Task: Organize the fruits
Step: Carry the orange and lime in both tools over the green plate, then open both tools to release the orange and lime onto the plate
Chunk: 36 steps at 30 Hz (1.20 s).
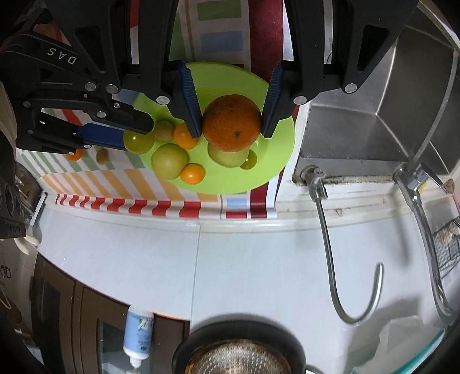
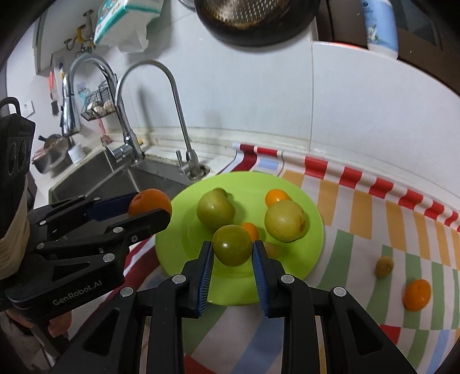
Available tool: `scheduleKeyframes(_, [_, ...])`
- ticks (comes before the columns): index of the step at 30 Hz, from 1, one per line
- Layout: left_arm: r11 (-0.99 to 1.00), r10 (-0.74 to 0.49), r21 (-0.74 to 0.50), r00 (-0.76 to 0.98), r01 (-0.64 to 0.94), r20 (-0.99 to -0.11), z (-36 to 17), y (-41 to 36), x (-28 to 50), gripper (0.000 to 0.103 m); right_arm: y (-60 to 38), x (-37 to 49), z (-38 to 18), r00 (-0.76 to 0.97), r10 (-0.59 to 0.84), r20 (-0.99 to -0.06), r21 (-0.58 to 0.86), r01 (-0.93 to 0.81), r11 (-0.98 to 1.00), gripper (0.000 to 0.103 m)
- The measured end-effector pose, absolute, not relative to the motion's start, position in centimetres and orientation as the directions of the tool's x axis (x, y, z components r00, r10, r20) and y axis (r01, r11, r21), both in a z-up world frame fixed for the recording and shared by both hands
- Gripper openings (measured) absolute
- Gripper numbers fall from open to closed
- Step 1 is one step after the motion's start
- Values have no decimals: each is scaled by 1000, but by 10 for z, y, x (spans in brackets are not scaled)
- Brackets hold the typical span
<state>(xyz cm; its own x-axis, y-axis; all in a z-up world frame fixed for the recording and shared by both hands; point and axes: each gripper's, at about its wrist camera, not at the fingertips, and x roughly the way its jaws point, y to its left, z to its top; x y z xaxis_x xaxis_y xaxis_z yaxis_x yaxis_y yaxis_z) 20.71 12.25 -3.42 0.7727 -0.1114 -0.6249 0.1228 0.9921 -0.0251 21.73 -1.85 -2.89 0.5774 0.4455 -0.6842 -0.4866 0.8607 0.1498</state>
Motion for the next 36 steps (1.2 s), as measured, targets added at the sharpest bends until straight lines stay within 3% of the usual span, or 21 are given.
scheduleKeyframes(11, [989,-131,-39,728,142,-673,-55,122,231,43,-9,237,-50,539,430,-724,154,-481,863,29])
scheduleKeyframes(14, [990,-124,-30,732,140,-670,-55,121,233,54,-9,238,-50,542,429,-723,158,-475,866,30])
scheduleKeyframes(17, [991,-113,-16,745,136,-657,-50,122,229,55,-12,239,-47,551,429,-716,165,-464,870,36])
scheduleKeyframes(32, [992,-77,32,805,119,-588,-20,107,188,75,-44,208,-13,634,391,-667,134,-414,900,36])
scheduleKeyframes(36, [992,-84,25,808,121,-583,-15,101,177,76,-56,198,-8,656,366,-660,127,-383,915,36])
